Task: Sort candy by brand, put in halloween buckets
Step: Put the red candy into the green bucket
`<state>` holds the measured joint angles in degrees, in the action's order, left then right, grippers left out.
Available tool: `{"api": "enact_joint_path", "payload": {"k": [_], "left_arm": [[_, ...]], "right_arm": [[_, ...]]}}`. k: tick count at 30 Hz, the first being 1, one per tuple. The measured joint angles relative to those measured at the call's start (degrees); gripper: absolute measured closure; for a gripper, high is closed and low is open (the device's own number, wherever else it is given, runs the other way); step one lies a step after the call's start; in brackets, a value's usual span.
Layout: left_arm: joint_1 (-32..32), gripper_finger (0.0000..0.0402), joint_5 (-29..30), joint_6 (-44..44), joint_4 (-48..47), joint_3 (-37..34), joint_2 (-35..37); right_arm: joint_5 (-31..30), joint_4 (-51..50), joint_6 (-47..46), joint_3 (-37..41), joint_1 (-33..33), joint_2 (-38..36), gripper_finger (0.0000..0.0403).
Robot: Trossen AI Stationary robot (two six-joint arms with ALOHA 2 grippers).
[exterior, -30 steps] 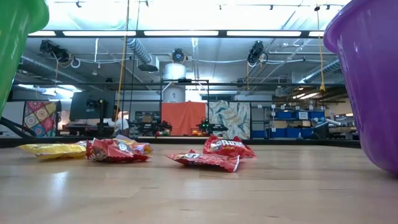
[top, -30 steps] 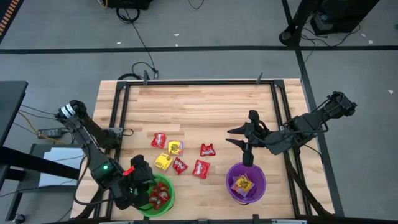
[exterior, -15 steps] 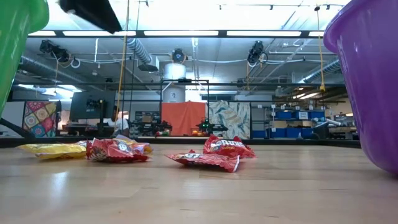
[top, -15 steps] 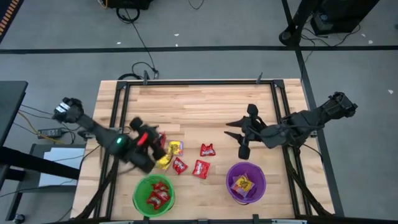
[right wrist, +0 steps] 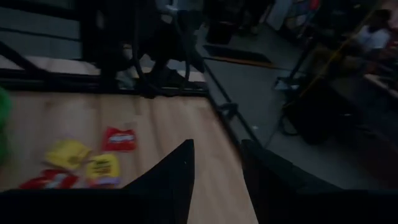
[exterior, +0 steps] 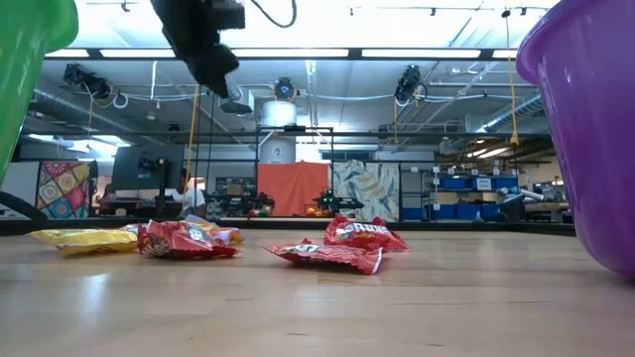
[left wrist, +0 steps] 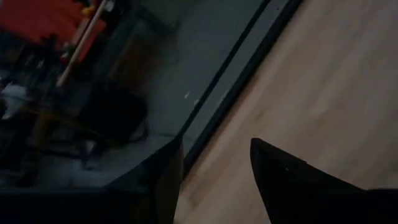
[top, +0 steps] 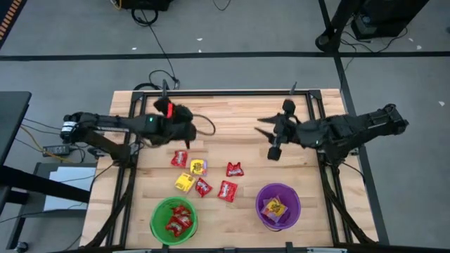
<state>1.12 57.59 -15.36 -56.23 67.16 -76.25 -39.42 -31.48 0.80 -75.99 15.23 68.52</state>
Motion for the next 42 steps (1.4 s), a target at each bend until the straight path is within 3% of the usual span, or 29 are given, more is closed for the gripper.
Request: {"api": "enact_joint_path", "payload": {"k": [7, 11, 15, 20, 24, 28, 36, 42], "left_arm": [[9.56, 0.0208, -0.53, 4.56, 0.39, 0.0, 0.36], [14.59, 0.0208, -2.99, 13.47, 8.75, -0.02, 0.34], [21.18, 0.0208, -12.92, 24.34, 26.54, -0.02, 0.33], [28.64, 0.0208, -32.85, 29.42, 43.62, -0.02, 0.07], [32.63, 0.0208, -37.35, 30.26, 50.93, 0.03, 0.07], [36.44, 0.0208, -40.41, 30.21, 50.47, 0.87, 0.07], [40.23, 0.0208, -58.75, 25.35, 43.13, -0.71, -0.21], [36.7, 0.0208, -60.7, 24.15, 40.62, -5.22, -0.26]], "right_arm": [[2.38, -2.54, 2.17, 0.0, -6.93, -3.61, 0.026], [2.81, -8.52, -1.07, 0.0, -9.15, -5.89, 0.026], [0.97, -15.6, -6.22, 0.0, -10.14, -8.07, 0.026], [-1.4, -21.37, -11.36, 0.0, -10.76, -8.88, 0.026], [-2.52, -22.24, -11.82, 0.0, -11.77, -8.84, 0.026], [-3.01, -22.18, -13.54, 0.0, -12.88, -8.84, 0.026], [-2.68, -19.94, -13.99, 0.01, -16.71, -7.27, 0.026], [5.49, -19.32, -13.67, 0.0, -18.4, -2.91, 0.026]]}}
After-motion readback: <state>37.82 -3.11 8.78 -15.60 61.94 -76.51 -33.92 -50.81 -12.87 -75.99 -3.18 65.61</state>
